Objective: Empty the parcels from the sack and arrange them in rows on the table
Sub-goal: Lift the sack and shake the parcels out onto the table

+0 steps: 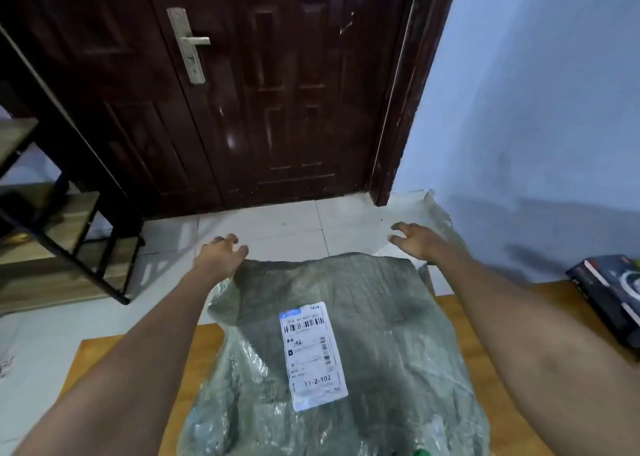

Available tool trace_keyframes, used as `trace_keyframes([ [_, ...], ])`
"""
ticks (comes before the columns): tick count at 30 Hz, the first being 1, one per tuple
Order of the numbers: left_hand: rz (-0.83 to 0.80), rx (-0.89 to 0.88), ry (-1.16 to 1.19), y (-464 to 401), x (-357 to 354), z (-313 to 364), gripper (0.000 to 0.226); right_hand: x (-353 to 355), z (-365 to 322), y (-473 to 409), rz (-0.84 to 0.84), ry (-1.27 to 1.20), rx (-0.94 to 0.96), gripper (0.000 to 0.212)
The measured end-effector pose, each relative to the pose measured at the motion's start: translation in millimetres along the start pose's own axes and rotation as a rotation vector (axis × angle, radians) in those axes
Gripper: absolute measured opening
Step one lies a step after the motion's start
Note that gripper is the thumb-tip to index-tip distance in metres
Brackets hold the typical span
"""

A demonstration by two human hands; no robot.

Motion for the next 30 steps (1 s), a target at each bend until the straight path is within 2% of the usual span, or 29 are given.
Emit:
trace_keyframes([
  [3, -0.047, 0.017, -0.015, -8.4, -13.5, -9.7, 0.05, -19.7, 5.9, -12.2, -0.061, -0.048, -0.037, 0.053],
  [7, -0.177, 0.017, 0.085, -12.4, -32.4, -14.5, 0.043, -44.0, 7.4, -21.5, -0.156, -0.443, -0.157, 0.056],
  [10, -0.177, -0.011, 0.096, -10.0, -33.8, -13.9, 0.035, -61.1, 12.9, -18.0, -0.313, -0.674, -0.302, 0.061],
  [13, -0.156, -0.061, 0.037, -9.0, -34.7, -9.9, 0.032, -74.8, 28.7, -18.4, -0.415, -0.652, -0.361, 0.06],
  [16, -0.107, -0.087, 0.002, -8.9, -32.5, -5.0, 0.029, -80.5, 43.6, -25.3, -0.41, -0.66, -0.383, 0.055],
  [19, -0.031, -0.132, -0.011, -3.7, -24.6, 1.2, 0.026, -73.1, 38.5, -21.8, -0.349, -0.63, -0.314, 0.037],
  [22, 0.126, -0.212, 0.015, 9.4, -10.0, 10.6, 0.022, -64.3, 30.4, -16.3, -0.251, -0.543, -0.166, 0.026],
  [27, 0.324, -0.292, 0.055, 45.8, 17.9, 18.7, 0.025, -30.5, 17.7, 8.7, 0.065, -0.546, 0.035, 0.022],
  [30, 0.378, -0.283, 0.107, 64.1, 36.4, 13.7, 0.022, -9.9, 8.5, 31.1, 0.207, -0.615, 0.141, 0.025],
])
Point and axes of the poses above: each hand's wrist, its own y-axis away from the middle knuckle, its own x-axis out of the back of the hand, z = x × y, the point moved 8 cm from there along -y, towards the middle knuckle, and after that the axes turned 1 degree about -y, right-handed, at the moved point
